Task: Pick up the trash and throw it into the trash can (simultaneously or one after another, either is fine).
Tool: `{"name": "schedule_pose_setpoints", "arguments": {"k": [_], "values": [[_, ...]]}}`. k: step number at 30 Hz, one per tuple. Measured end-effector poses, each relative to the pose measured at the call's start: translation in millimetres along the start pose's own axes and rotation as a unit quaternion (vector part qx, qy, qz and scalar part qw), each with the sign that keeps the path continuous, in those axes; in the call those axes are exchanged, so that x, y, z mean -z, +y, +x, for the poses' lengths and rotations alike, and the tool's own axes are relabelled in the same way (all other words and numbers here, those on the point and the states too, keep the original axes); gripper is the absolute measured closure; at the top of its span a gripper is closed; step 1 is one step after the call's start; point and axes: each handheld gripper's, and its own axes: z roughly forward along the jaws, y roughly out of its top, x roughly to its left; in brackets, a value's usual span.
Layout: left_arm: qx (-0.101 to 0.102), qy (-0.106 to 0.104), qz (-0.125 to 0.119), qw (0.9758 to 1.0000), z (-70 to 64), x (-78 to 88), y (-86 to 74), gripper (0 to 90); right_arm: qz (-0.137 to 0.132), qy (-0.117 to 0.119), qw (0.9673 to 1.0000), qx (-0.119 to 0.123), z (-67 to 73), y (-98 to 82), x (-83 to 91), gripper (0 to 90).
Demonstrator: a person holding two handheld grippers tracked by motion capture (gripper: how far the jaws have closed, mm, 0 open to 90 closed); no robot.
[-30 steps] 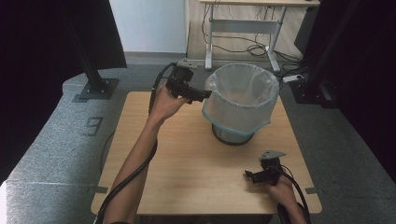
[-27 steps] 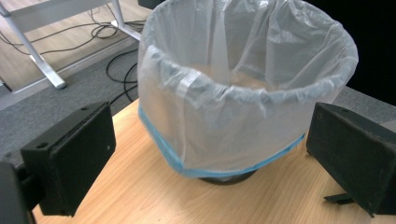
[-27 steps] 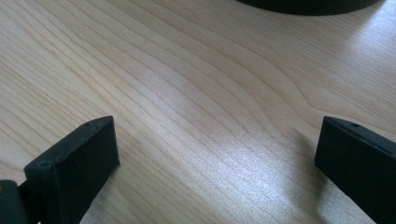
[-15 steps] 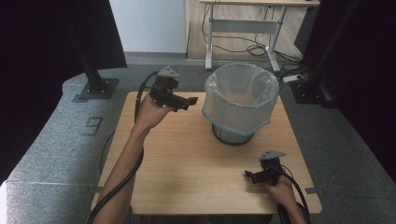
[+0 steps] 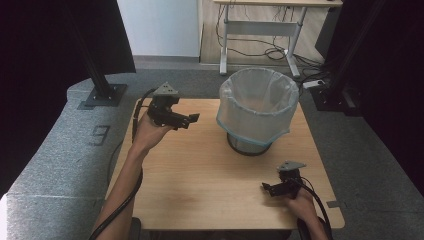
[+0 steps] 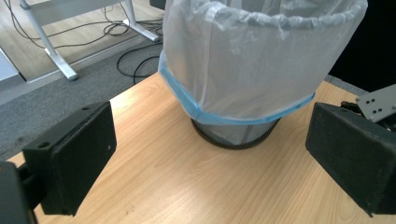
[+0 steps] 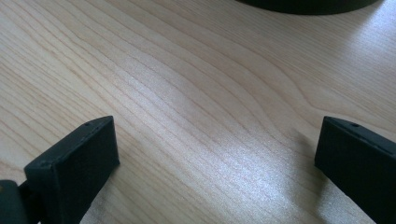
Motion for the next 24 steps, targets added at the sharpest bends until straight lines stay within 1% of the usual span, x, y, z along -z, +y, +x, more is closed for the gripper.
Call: {"name": "schedule_pose_setpoints", "arguments": {"k": [5, 10, 15, 17, 21, 24], "values": [[-0.005, 0.005, 0.000, 1.0000, -1.3, 5.8, -8.7, 1.8, 0.000, 0.000, 1.0000, -0.001, 0.1, 0.0, 0.0, 0.0], [-0.006, 0.006, -0.002, 1.0000, -2.2, 9.4, -19.4, 1.9, 0.000, 0.000, 1.0000, -0.001, 0.2, 0.0, 0.0, 0.0], [-0.001, 0.006, -0.003, 1.0000, -1.3, 10.9, -31.4, 1.9, -0.001, 0.000, 1.0000, -0.001, 0.4, -0.1, 0.0, 0.0], [0.005, 0.007, -0.005, 1.0000, -0.4, 11.0, -37.6, 1.8, -0.001, 0.001, 1.0000, -0.002, 0.4, -0.1, 0.0, 0.0], [0.010, 0.012, -0.002, 0.9999, 1.0, 9.1, -49.0, 1.0, -0.001, 0.000, 1.0000, -0.002, 0.4, -0.1, 0.0, 0.0], [0.016, 0.011, -0.003, 0.9998, 2.1, 7.3, -57.5, 0.2, -0.001, -0.001, 1.0000, -0.002, 0.6, -0.2, 0.1, 0.0]]}}
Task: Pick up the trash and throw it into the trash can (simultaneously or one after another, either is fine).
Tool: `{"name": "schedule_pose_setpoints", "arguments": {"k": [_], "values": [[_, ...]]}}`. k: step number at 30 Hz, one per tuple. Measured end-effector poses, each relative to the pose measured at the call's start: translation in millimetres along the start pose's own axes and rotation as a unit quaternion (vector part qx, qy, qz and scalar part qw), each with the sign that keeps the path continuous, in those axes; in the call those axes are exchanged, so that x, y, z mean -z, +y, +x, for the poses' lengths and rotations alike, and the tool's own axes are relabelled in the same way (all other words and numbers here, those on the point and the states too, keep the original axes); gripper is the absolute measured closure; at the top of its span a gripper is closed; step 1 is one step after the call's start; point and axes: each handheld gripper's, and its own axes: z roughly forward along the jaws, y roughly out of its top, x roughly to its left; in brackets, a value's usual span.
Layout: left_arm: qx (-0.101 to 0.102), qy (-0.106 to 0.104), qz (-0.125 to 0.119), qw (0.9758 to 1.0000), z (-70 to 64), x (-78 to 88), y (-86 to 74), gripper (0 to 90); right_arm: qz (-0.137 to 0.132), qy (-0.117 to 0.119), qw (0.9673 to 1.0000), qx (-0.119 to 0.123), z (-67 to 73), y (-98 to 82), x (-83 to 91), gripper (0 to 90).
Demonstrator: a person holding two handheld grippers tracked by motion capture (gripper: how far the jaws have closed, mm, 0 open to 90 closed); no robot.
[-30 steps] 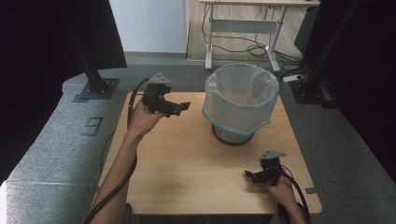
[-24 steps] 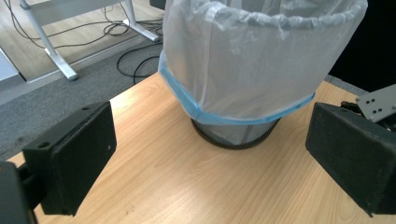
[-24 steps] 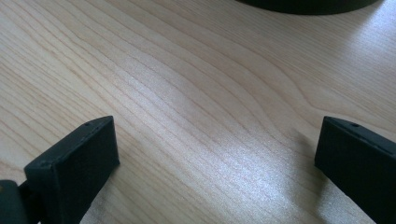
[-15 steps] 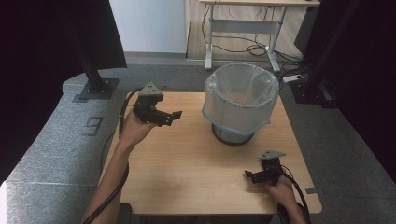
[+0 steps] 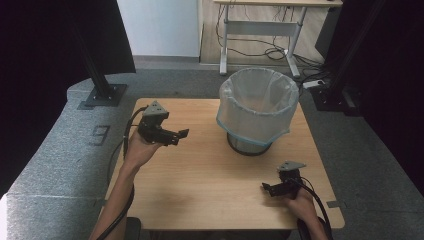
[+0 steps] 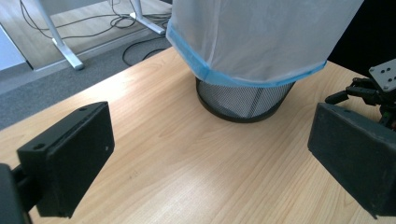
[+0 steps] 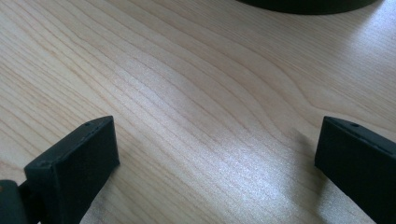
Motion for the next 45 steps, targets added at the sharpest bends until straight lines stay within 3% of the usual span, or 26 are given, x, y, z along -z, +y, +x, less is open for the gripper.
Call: {"name": "schedule_pose_setpoints", "arguments": {"k": [13, 23, 33, 45], "values": [[0.014, 0.007, -0.003, 0.9999, 5.5, -5.1, -35.0, 0.0, -0.001, 0.000, 1.0000, -0.001, 0.2, -0.2, -0.1, 0.0], [0.041, 0.000, -0.013, 0.9991, 10.5, -13.9, -70.2, 0.0, -0.002, 0.000, 1.0000, -0.003, 0.7, -0.5, 0.1, 0.0], [0.077, 0.000, -0.023, 0.9968, 17.8, -22.8, -108.9, 0.0, -0.001, -0.001, 1.0000, -0.004, 1.1, -0.6, 0.3, 0.0], [0.092, 0.021, 0.003, 0.9955, 20.1, -38.3, -159.2, 0.0, -0.002, -0.004, 1.0000, -0.006, 1.5, -0.8, 0.3, 0.0]]}}
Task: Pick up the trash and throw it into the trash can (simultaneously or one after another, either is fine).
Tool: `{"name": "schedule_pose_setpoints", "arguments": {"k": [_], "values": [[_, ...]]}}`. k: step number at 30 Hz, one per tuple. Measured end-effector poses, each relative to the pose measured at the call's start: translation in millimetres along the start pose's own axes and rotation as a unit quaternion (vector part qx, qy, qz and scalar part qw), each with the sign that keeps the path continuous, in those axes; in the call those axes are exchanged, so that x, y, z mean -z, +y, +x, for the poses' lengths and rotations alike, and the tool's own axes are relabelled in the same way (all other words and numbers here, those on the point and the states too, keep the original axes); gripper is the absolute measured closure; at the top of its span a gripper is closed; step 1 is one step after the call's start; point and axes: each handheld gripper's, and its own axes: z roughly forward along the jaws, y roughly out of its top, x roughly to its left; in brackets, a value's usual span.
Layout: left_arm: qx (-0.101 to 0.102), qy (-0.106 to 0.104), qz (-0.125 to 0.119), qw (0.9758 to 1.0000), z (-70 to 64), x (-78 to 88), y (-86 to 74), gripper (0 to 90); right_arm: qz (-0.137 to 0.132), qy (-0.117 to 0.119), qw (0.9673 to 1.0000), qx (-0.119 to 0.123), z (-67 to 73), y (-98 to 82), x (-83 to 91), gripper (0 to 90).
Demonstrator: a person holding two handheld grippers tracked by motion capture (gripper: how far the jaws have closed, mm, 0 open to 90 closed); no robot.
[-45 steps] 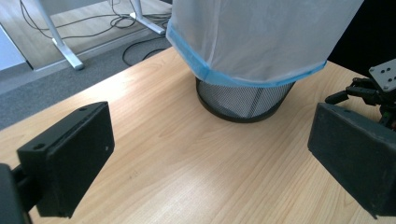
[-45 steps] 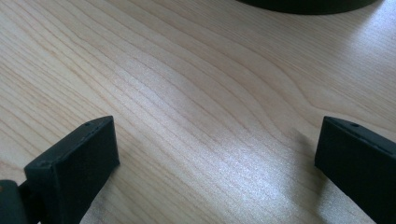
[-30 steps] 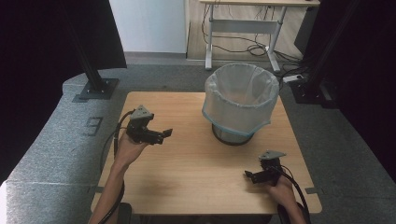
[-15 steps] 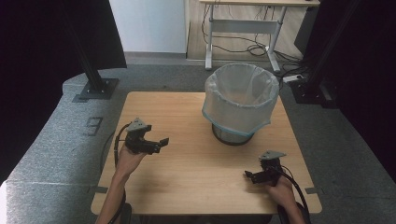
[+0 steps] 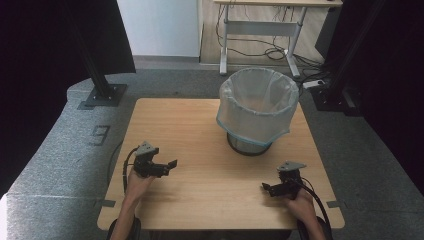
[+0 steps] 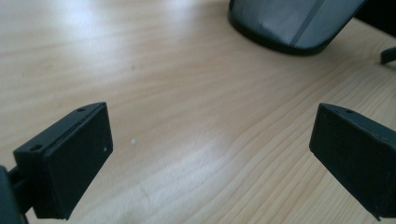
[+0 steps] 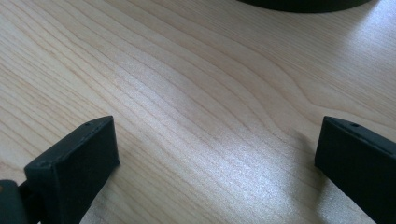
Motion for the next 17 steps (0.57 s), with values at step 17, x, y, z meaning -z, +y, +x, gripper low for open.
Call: {"name": "schedule_pose_setpoints", "arguments": {"k": [17], "values": [[-0.060, 0.064, 0.111, 0.9899, -8.1, -23.9, -28.9, 0.0, 0.000, 0.001, 1.0000, 0.000, -0.1, 0.0, 0.0, 0.0]]}}
